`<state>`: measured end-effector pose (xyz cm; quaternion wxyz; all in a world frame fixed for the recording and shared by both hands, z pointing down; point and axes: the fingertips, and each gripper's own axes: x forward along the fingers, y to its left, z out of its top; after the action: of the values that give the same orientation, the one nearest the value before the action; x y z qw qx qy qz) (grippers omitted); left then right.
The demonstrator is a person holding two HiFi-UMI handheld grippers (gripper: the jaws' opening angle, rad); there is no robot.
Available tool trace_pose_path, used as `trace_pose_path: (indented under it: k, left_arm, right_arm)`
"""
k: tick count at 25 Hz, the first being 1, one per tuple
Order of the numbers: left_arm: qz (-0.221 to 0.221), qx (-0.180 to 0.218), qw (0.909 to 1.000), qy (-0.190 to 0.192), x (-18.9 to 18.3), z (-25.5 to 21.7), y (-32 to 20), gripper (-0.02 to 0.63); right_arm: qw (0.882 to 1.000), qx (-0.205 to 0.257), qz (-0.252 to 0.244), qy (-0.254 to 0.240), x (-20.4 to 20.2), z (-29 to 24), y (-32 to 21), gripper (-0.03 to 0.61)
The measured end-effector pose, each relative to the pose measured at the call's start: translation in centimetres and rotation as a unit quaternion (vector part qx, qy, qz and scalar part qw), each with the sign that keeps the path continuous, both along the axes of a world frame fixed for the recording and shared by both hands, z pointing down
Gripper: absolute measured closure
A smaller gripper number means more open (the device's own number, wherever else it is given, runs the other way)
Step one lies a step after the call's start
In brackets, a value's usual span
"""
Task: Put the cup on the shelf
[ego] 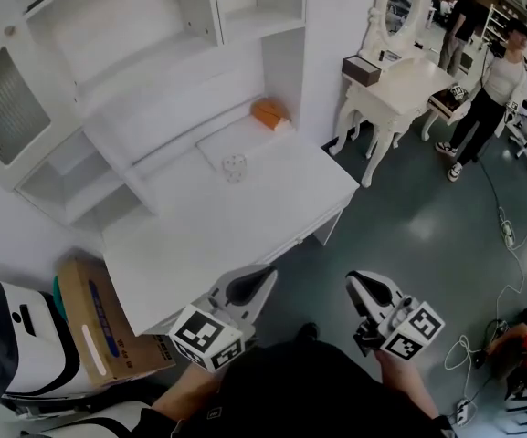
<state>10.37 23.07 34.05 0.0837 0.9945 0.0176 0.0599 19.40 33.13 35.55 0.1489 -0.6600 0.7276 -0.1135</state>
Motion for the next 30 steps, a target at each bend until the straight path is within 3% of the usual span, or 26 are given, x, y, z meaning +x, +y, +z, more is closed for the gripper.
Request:
trace_pose_path:
  k: [10, 17, 23, 30]
  left_arm:
    - [-0.051, -0.009, 0.9986, -0.011, 7.5, 0.8, -0.6, 0.601]
    - [-0.082, -0.016, 0.9962, -0.025, 8.9, 2.2, -2.6, 0.601]
    - [-0.113, -0.022, 0.9930, -0.026, 10.3, 3.7, -7.6, 0.601]
    - [-0.114, -0.032, 0.9926, 0.024, 12.1, 3.1, -14.0, 0.601]
  right_arm:
    - [0.997, -0.026, -0.065, -0.020, 5.6, 2.4, -0.6, 0.561]
    - [0.994, -0.031, -0.100, -0.035, 7.3, 3.3, -2.9, 0.561]
    - [0.991, -0.043, -0.125, -0.027, 9.1, 3.9, -7.5, 0.561]
    - [0.986, -0.054, -0.161, 0.005, 10.6, 2.8, -14.9, 0.561]
